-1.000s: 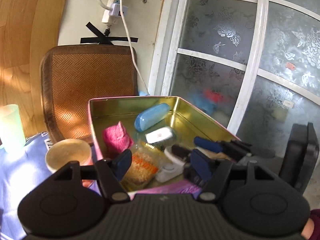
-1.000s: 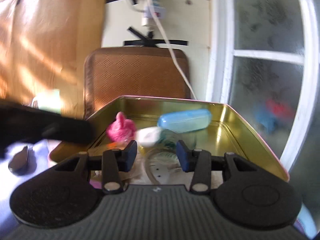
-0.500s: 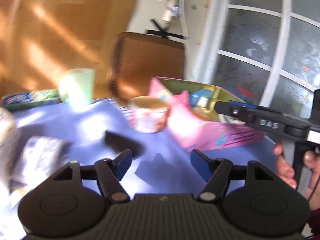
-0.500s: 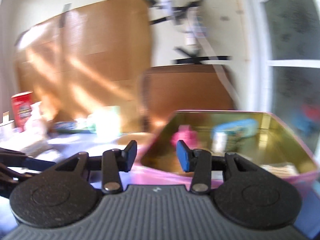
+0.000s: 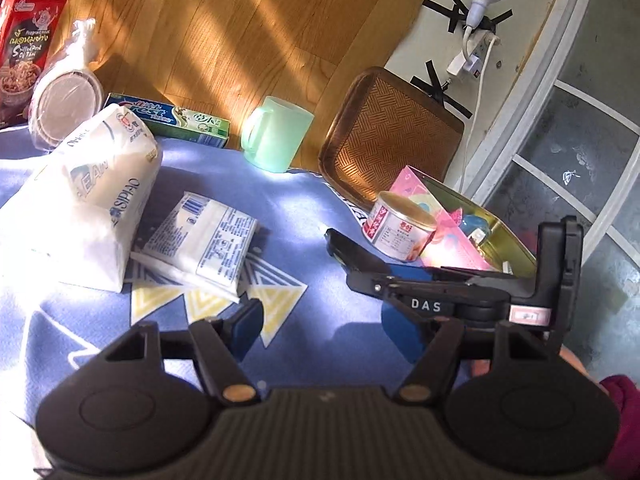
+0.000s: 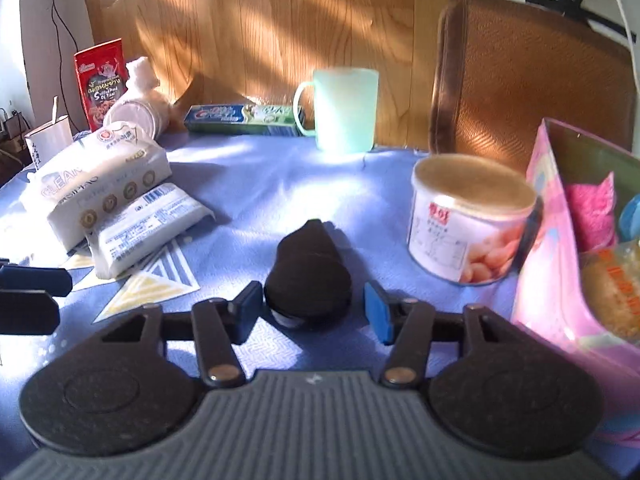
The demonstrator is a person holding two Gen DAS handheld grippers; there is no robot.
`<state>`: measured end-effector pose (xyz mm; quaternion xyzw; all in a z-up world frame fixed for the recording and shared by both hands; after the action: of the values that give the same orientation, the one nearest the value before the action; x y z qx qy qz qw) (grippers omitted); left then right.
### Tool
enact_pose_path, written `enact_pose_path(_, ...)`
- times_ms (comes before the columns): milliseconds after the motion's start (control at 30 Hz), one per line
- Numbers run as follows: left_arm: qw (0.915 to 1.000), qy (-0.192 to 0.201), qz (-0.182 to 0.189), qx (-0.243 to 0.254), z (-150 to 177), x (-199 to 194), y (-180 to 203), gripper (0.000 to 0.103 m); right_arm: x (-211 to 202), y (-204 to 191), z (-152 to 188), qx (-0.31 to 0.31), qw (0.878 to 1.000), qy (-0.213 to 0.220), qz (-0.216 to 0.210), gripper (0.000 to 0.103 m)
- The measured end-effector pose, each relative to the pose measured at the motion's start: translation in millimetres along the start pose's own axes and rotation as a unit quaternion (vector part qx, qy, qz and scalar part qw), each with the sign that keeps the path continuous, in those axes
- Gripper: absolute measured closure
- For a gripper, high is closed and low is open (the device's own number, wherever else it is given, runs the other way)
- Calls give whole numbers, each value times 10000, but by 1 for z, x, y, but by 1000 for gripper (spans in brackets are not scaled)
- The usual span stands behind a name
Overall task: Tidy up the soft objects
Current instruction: 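Grasp the black oval case with the right gripper, then lower the black case into the pink tin and release it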
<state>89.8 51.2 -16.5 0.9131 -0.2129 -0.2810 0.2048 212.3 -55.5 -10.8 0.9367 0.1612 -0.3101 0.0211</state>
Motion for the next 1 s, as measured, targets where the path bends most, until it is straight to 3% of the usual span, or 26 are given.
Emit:
enact_pose_path(200,9965,-496,501,-452,-3,33,15,36,-42,-8,28,650,9961,14,-601,52)
enact_pose_path(300,9927,-788,684,-610,3,55,25,38,-61,-5,45,1345,9841,6,-1160,52)
enact_pose_path(367,9901,-990,743,-666,9,69,33,45,-70,-3,54,1532,9801,66,-1264,52)
enact_pose_path(400,9892,-1065,757,-668,13,76,38,48,-74,-3,57,1511,9809,135,-1218,52)
enact_pose_path(467,9878,-1224,753,-607,18,87,47,67,-82,-4,58,1328,9853,318,-1031,52)
enact_pose_path(500,9871,-1244,814,-588,18,90,53,68,-85,-4,58,1241,9875,385,-891,52)
enact_pose_path(700,9876,-1045,1175,3,-15,99,110,69,-120,31,36,1217,9831,1330,-313,52)
enact_pose_path(833,9830,-985,1415,637,-41,122,166,70,-133,66,18,1094,9748,1897,426,52)
enact_pose_path(933,9805,-917,1389,1042,-47,147,198,68,-133,102,12,1148,9675,2053,923,52)
enact_pose_path(1000,9798,-929,1339,1159,-47,162,211,65,-121,127,12,1123,9653,1937,1344,52)
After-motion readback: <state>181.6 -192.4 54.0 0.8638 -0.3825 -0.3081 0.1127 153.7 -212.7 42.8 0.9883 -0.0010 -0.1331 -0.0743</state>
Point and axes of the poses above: each gripper's, at about its wrist camera, not at the fingertips, and x roughly the way its jaws point, y to its right, z to its underside, the point moved 7 cm from there along x, roughly the way its jaws point, and after that the axes turned 6 degrees about z, right-handed, at the moved point
